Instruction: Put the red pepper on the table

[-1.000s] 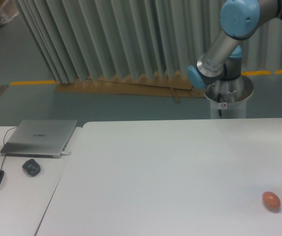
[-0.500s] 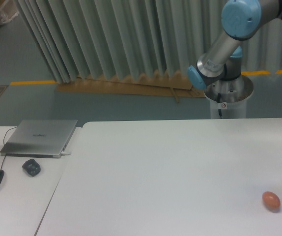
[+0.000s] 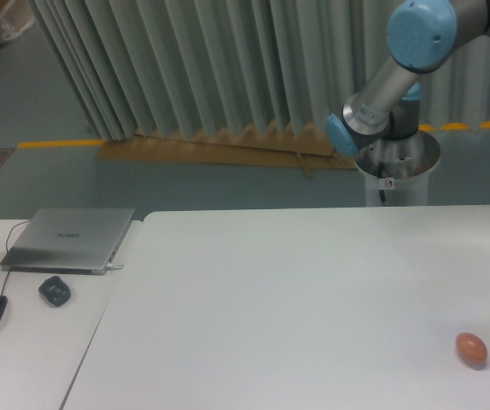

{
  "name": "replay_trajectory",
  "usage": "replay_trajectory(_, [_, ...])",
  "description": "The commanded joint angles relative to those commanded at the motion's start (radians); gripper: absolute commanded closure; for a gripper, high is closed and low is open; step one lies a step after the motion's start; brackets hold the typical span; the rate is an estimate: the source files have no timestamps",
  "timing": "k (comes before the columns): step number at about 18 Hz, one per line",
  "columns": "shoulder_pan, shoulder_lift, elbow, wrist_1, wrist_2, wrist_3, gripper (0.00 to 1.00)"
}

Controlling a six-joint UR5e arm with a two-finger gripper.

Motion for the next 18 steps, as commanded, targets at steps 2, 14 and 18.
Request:
replay_trajectory(2, [0.000,0.002,-0.005,-0.002,0.002,0.001,0.48])
replay_trajectory(14, [0.000,0.012,-0.006,-0.012,0.006,0.000,0.65])
replay_trajectory(18, [0.000,0.023,-0.003,-0.017,0.008,-0.008,0.65])
